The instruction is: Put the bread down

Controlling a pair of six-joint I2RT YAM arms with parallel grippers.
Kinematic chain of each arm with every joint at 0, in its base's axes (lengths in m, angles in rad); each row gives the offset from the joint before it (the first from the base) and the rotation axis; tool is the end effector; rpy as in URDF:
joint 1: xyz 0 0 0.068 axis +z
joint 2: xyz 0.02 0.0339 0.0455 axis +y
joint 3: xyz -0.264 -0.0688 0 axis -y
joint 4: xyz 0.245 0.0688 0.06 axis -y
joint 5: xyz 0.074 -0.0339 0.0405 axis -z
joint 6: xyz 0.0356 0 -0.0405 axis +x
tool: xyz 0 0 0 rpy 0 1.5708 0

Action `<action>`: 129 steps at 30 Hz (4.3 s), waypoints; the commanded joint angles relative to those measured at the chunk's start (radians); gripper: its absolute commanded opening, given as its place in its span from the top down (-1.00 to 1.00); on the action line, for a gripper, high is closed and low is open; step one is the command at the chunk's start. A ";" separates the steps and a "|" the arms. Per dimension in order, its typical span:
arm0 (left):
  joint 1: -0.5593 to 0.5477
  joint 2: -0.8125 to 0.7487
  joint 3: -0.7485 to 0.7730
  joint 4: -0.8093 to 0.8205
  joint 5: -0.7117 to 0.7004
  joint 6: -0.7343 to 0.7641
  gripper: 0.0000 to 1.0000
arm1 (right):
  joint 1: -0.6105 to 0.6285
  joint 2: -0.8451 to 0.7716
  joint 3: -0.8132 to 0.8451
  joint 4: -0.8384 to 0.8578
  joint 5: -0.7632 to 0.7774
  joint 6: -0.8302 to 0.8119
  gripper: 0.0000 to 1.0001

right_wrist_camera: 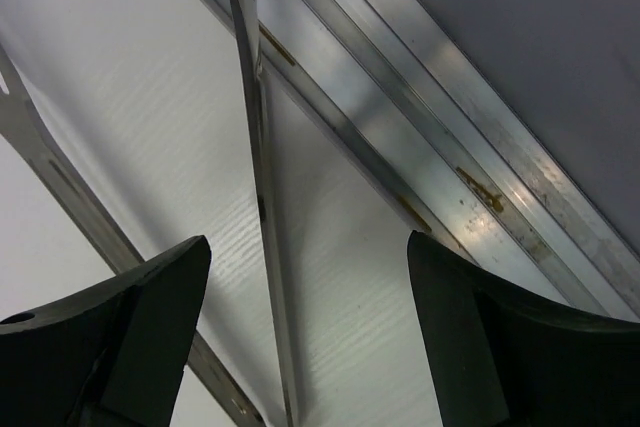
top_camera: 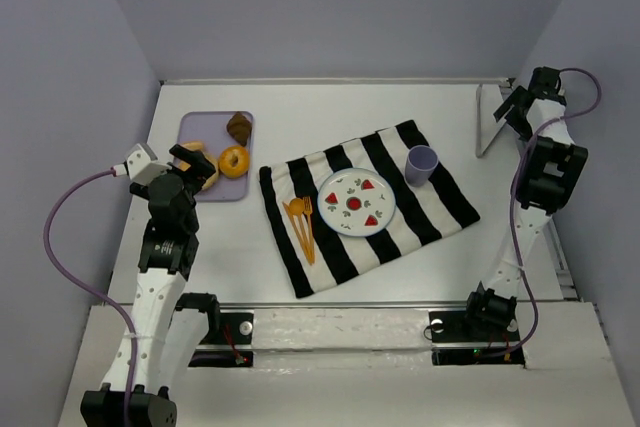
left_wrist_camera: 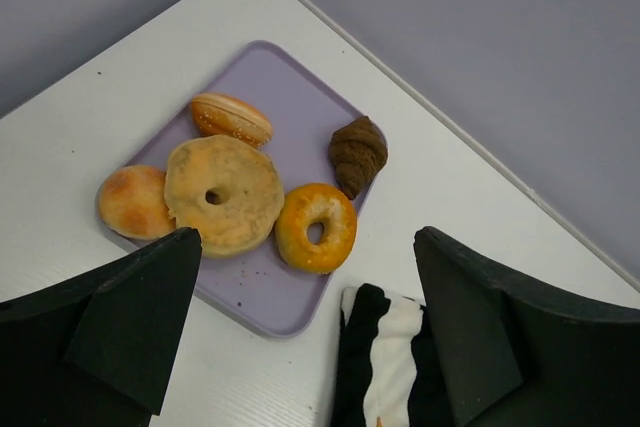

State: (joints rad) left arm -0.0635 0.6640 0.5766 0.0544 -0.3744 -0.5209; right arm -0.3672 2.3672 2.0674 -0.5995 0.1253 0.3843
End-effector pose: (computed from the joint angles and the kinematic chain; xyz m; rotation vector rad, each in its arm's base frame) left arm 0.1690 0.0023 0.3110 -0.6392 1.4708 -0.1535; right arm 0.4917 -0.1939 0.1975 0.9549 2.2736 -0.1473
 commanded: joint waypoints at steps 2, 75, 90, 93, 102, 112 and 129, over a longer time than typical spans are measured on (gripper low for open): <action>0.005 0.002 0.043 0.047 -0.038 0.009 -0.98 | -0.006 0.104 0.203 -0.020 -0.003 -0.050 -0.56; -0.677 0.609 0.246 1.055 1.091 0.096 -0.98 | 0.688 -1.002 -1.167 1.822 -1.047 0.899 0.86; -0.708 0.628 0.252 1.104 1.026 0.053 -0.98 | 0.766 -1.074 -1.167 1.508 -0.724 0.585 0.87; -0.708 0.646 0.258 1.105 1.014 0.047 -0.98 | 0.787 -1.088 -1.181 1.506 -0.684 0.553 0.86; -0.708 0.691 0.287 1.158 1.054 -0.001 -0.88 | 0.806 -1.082 -1.225 1.597 -0.644 0.565 0.86; -0.707 0.612 0.256 1.036 0.908 0.047 0.03 | 0.806 -1.157 -1.218 1.431 -0.619 0.487 0.83; -0.707 0.366 0.140 0.647 0.582 0.039 0.06 | 0.797 -1.335 -0.866 0.646 -0.284 0.117 -0.76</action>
State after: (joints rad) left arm -0.7670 1.1278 0.7246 0.7994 0.3840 -0.4950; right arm 0.4377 1.1519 1.1503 0.2176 -0.3584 0.6361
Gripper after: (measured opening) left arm 0.475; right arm 0.854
